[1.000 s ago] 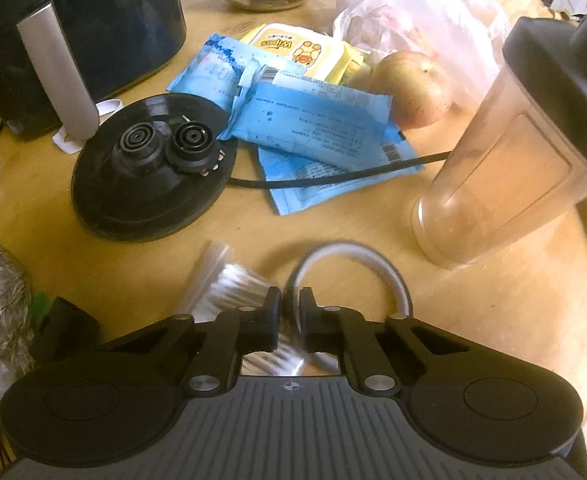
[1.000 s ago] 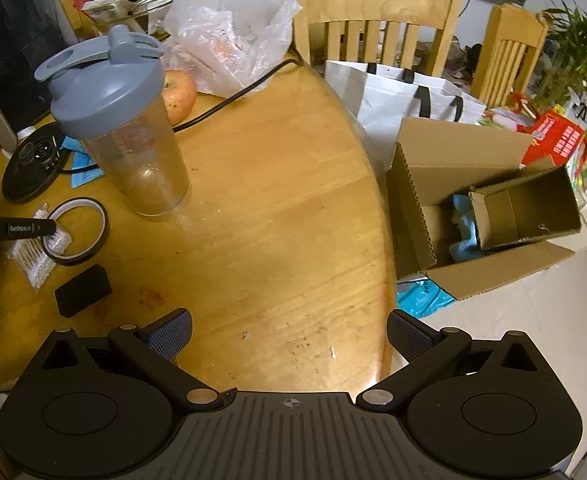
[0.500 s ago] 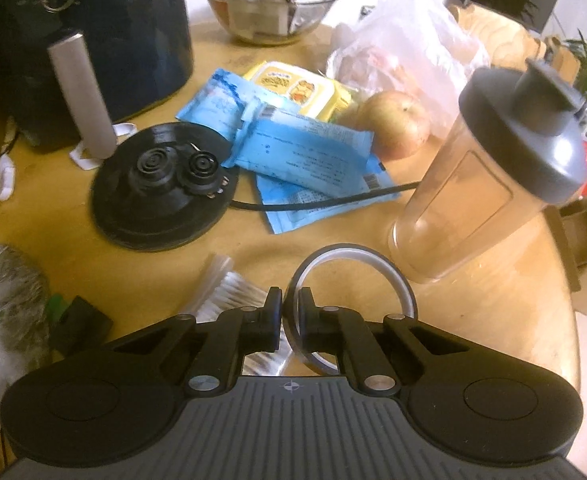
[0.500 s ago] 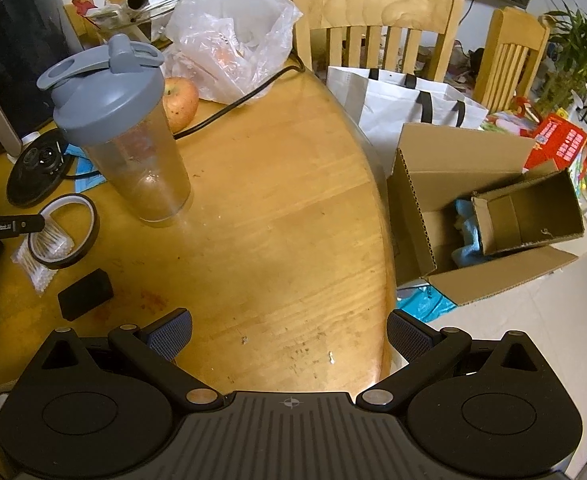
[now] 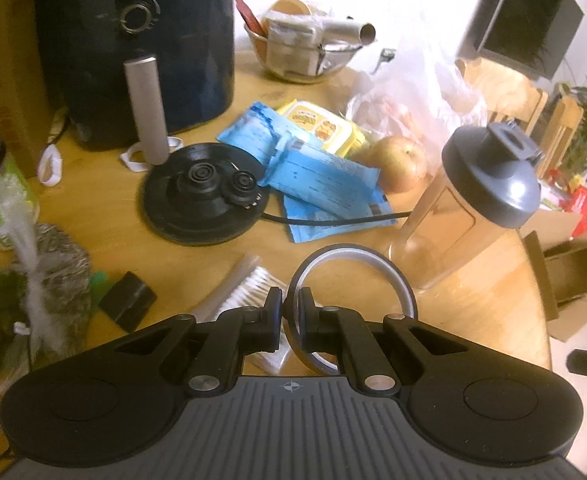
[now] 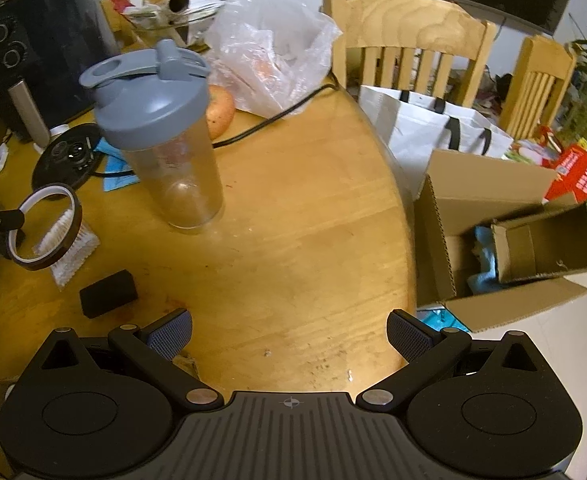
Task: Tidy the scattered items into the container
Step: 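Close the left gripper on the tape ring and lift it, then grasp the black rectangular block with the right gripper while the left gripper holds the ring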
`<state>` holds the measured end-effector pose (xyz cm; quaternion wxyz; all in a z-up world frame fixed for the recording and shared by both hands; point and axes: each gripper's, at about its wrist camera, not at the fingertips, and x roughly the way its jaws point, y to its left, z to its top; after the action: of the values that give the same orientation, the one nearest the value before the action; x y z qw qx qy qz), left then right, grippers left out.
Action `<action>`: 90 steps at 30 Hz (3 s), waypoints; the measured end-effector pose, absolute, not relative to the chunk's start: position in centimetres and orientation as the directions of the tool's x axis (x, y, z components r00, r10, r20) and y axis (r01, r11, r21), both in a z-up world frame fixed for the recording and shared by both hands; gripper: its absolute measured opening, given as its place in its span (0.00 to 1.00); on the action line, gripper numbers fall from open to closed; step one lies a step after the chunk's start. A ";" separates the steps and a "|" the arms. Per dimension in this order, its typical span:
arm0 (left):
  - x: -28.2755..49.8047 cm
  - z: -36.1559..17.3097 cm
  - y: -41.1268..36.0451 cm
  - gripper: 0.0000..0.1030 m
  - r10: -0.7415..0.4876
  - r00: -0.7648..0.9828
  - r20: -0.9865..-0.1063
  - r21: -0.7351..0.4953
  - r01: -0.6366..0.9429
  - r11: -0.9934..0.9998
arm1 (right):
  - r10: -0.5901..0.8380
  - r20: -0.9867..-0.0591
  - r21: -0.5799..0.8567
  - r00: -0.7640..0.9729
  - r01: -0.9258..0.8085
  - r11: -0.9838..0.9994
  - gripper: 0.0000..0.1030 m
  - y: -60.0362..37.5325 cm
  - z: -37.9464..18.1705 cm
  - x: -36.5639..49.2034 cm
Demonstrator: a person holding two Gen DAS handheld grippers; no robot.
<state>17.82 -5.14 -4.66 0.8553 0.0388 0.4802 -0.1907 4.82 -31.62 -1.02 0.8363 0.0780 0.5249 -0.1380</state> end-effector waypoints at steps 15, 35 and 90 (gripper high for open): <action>14.7 -3.0 -1.9 0.09 -0.208 0.512 -0.833 -0.103 0.226 0.969 | -0.088 -0.886 -0.006 0.456 0.179 0.984 1.00 -29.0 -0.3 6.1; 11.6 -2.1 3.3 0.09 -0.070 0.549 -0.833 -0.083 0.000 0.997 | 0.063 -0.878 0.012 0.474 -0.110 0.994 1.00 -24.1 -0.6 8.9; 3.5 -2.5 12.0 0.09 0.145 0.502 -0.853 -0.046 -0.348 0.936 | 0.013 -0.979 -0.046 0.206 -0.280 0.959 0.90 -15.3 -13.2 17.7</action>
<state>3.45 12.01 -2.50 0.8600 -0.1062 0.4781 0.1435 17.73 -15.26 -13.18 0.7690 -0.1068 0.6230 0.0952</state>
